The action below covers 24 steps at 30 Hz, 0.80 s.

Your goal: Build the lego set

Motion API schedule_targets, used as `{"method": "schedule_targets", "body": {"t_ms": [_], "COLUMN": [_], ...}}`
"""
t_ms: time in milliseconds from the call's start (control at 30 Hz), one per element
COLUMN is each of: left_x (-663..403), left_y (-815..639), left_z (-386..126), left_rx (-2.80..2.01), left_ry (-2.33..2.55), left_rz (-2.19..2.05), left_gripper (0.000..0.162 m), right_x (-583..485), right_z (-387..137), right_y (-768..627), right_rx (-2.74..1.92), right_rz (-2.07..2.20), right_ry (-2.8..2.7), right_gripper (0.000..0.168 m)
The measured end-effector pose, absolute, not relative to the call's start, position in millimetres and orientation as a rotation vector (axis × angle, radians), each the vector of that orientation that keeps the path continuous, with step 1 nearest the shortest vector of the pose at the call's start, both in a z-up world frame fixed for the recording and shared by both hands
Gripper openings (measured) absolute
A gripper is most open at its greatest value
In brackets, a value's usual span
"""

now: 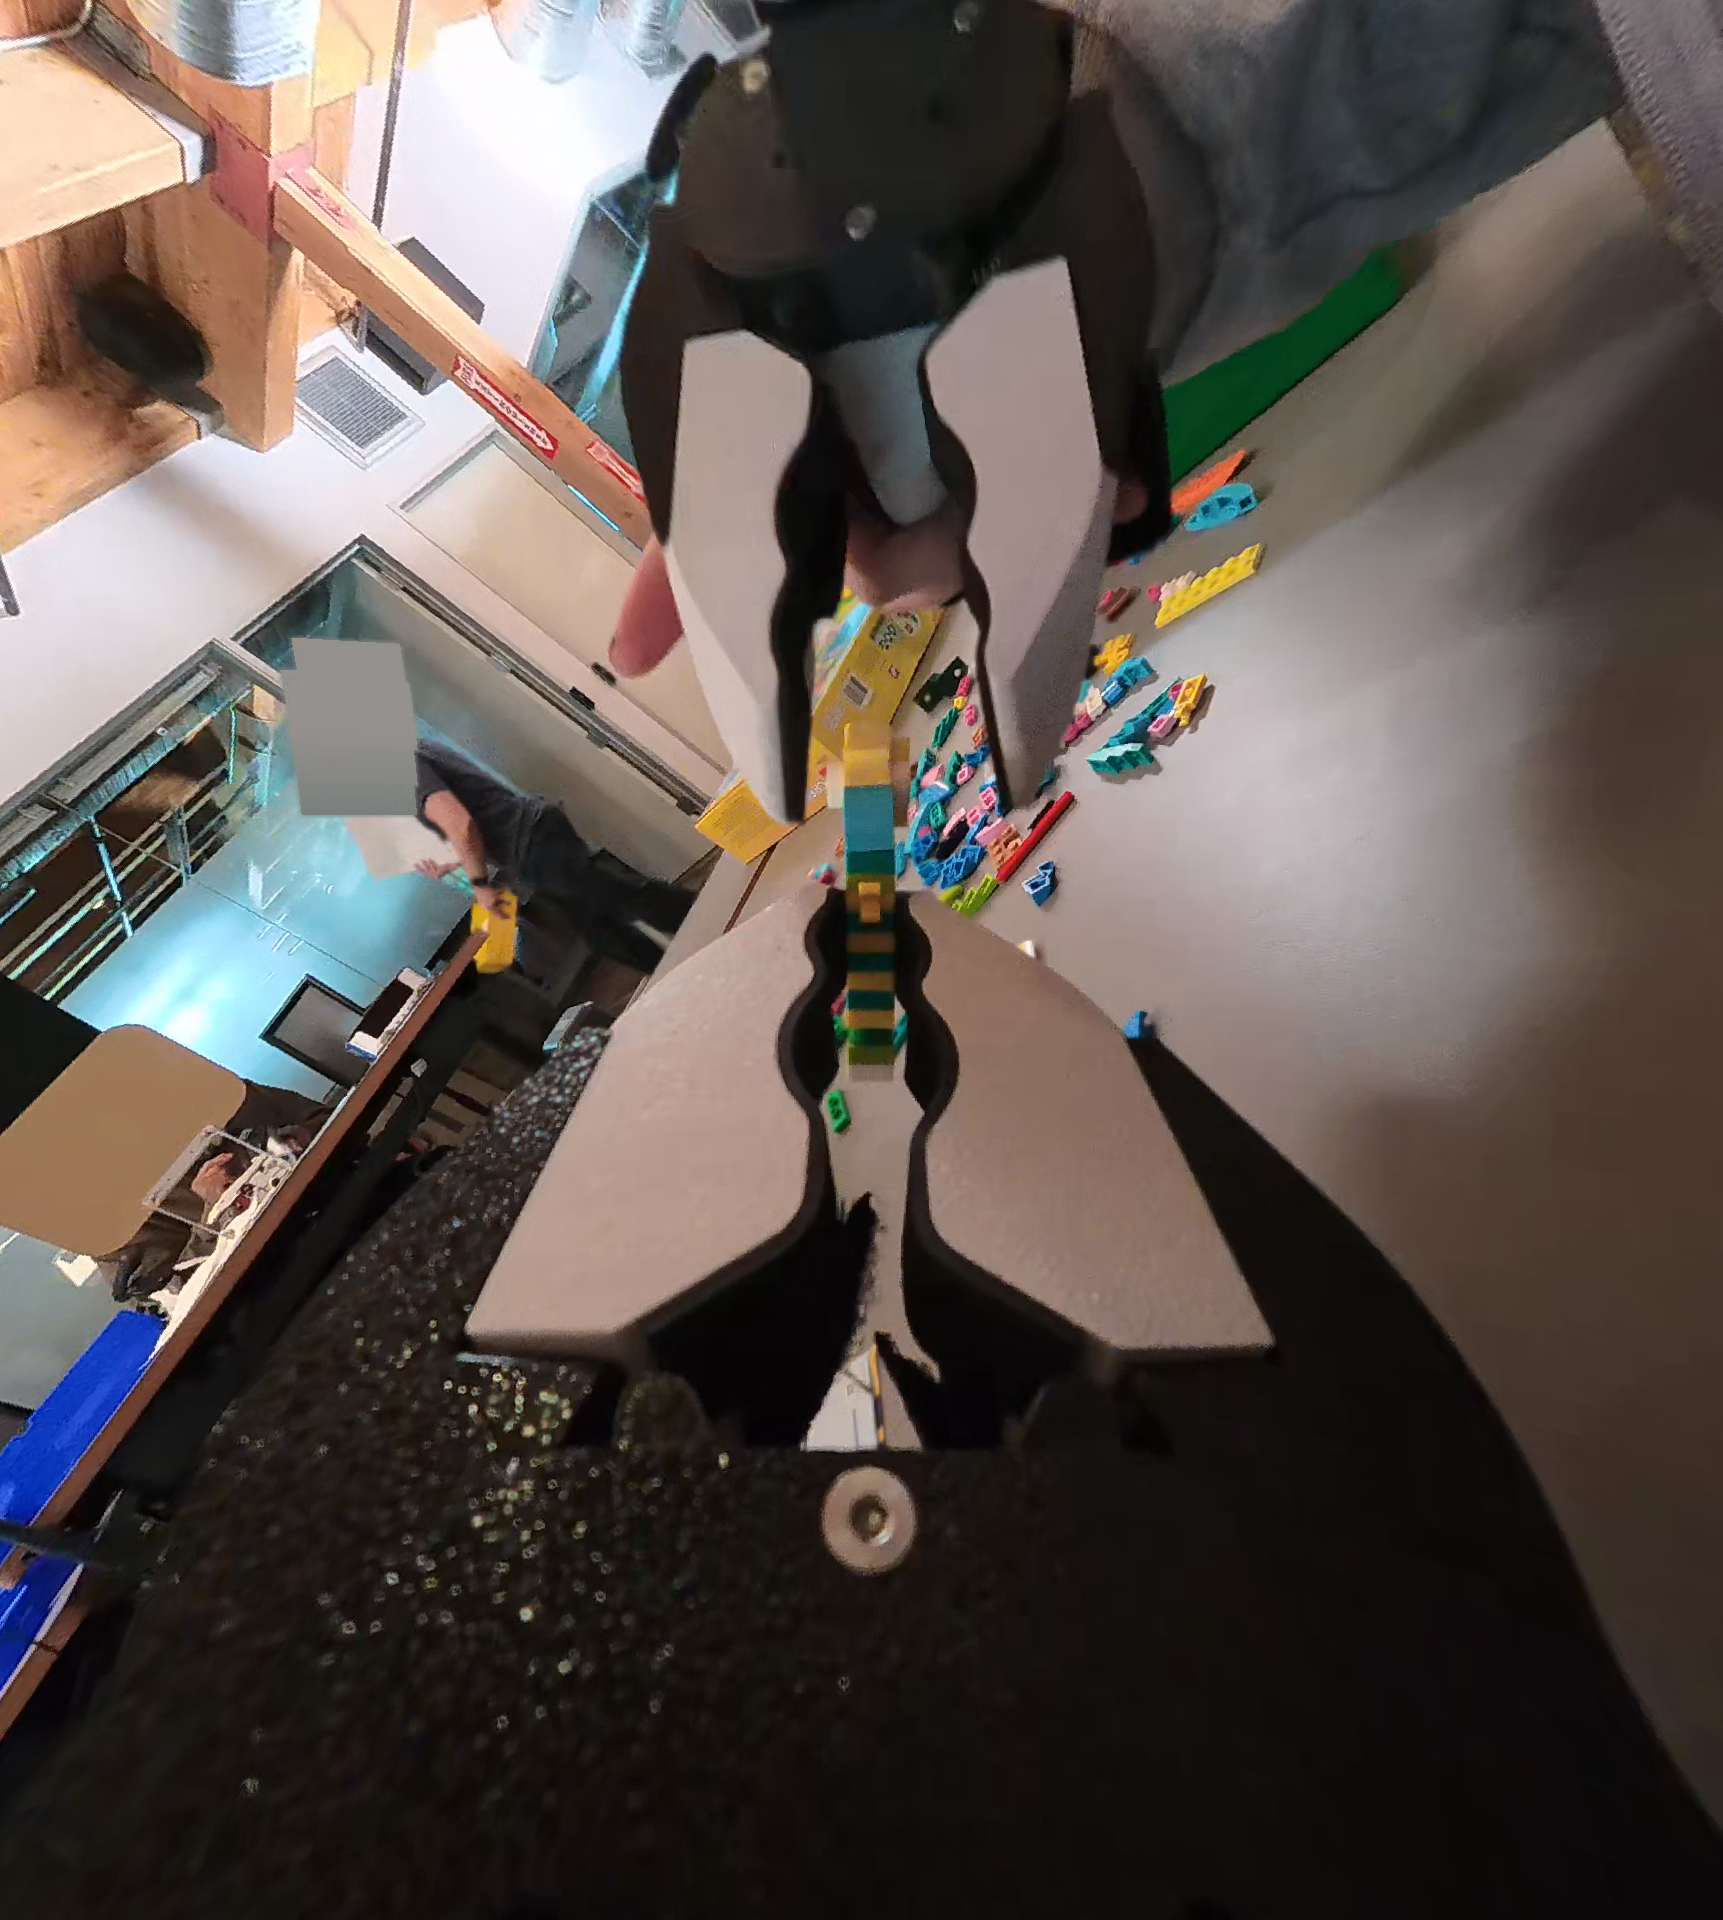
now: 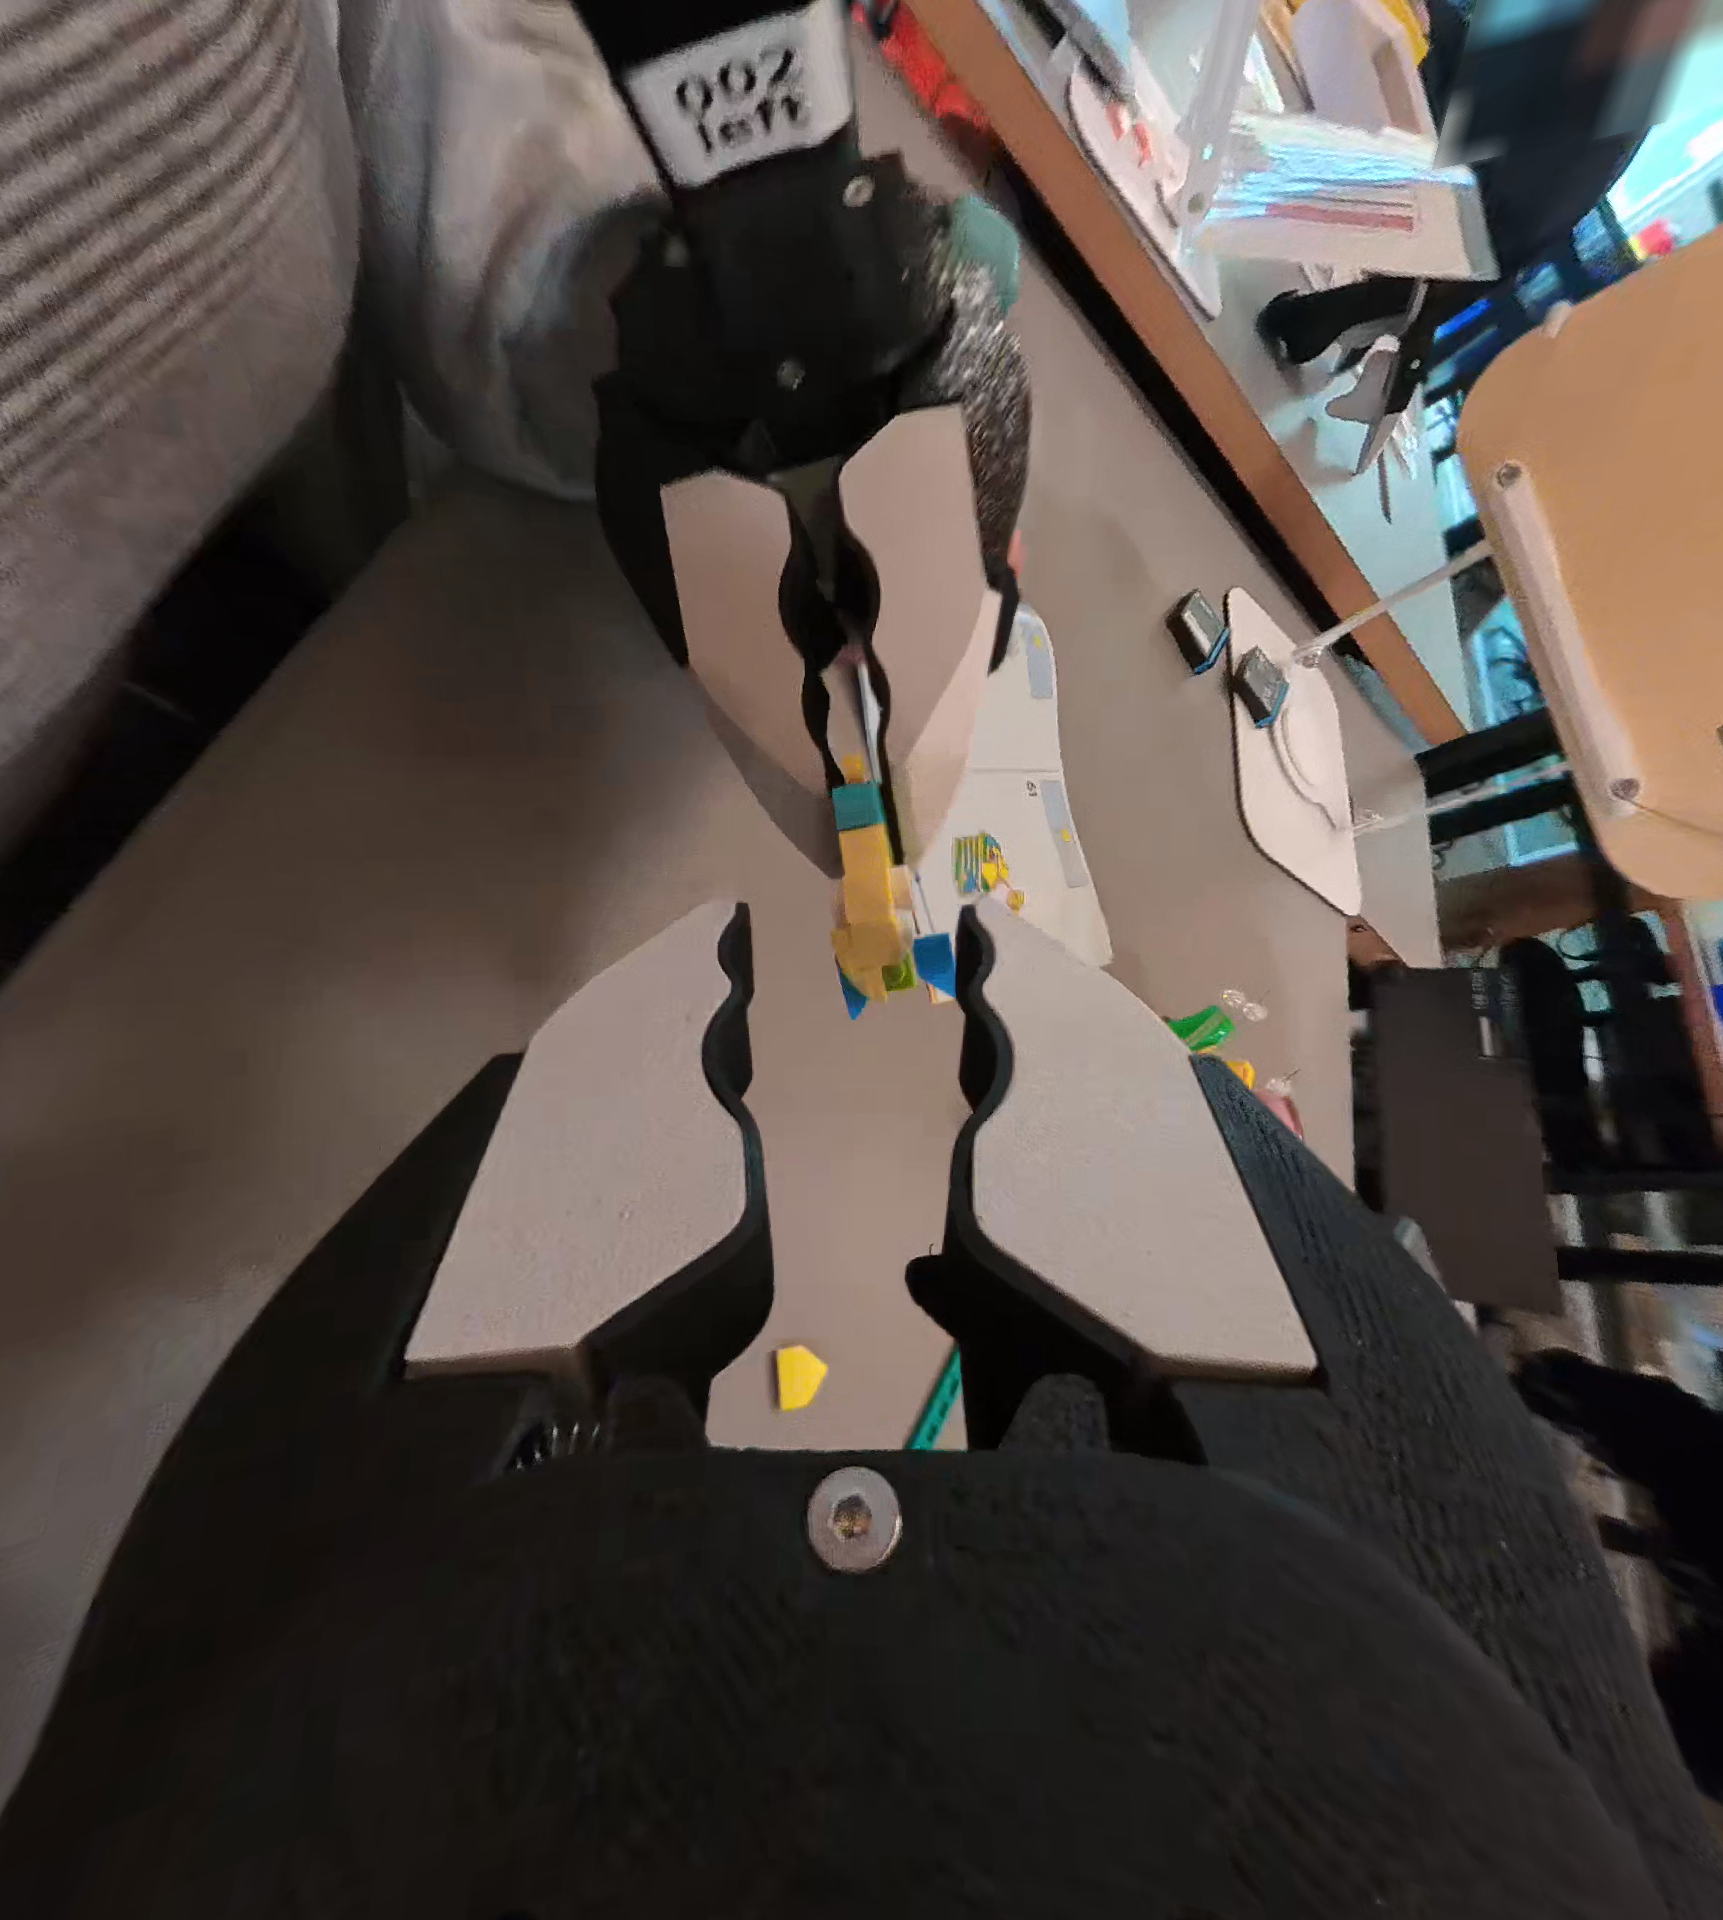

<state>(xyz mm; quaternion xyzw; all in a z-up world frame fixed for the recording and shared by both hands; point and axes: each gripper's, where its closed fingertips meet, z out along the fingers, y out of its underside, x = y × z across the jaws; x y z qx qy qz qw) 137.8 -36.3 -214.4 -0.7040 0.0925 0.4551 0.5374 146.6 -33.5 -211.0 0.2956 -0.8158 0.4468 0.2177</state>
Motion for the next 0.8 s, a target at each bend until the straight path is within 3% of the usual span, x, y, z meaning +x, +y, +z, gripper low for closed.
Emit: {"method": "schedule_targets", "body": {"t_ms": [67, 167, 367, 467, 633, 700, 800], "left_x": [139, 138, 119, 117, 119, 114, 107], "left_y": [-36, -36, -48, -49, -45, -50, -59], "left_z": [-213, -215, -216, -216, -227, -230, -229], "left_rx": [-1.667, -1.673, -1.722, -1.732, -1.792, -1.828, -1.815], "left_ry": [0.224, 0.218, 0.077, 0.101, 0.176, 0.154, 0.152], "left_rz": [1.083, 1.090, 1.192, 1.270, 1.319, 1.333, 1.404], "left_gripper": [0.007, 0.008, 0.022, 0.019, 0.008, 0.008, 0.008], "right_x": [145, 140, 127, 125, 133, 116, 60], "right_z": [-216, -214, -209, -212, -216, -214, -222], "right_y": [-35, -39, -41, -41, -43, -30, 16], "right_rx": [0.834, 0.803, 0.730, 0.748, 0.733, 0.724, 0.427], "right_rz": [1.195, 1.182, 1.088, 1.008, 1.070, 0.984, 0.835], "right_ry": [-2.240, -2.193, -2.056, -1.994, -1.986, -2.002, -2.249], "right_gripper": [0.032, 0.013, 0.012, 0.012, 0.014, 0.039, 0.040]}}
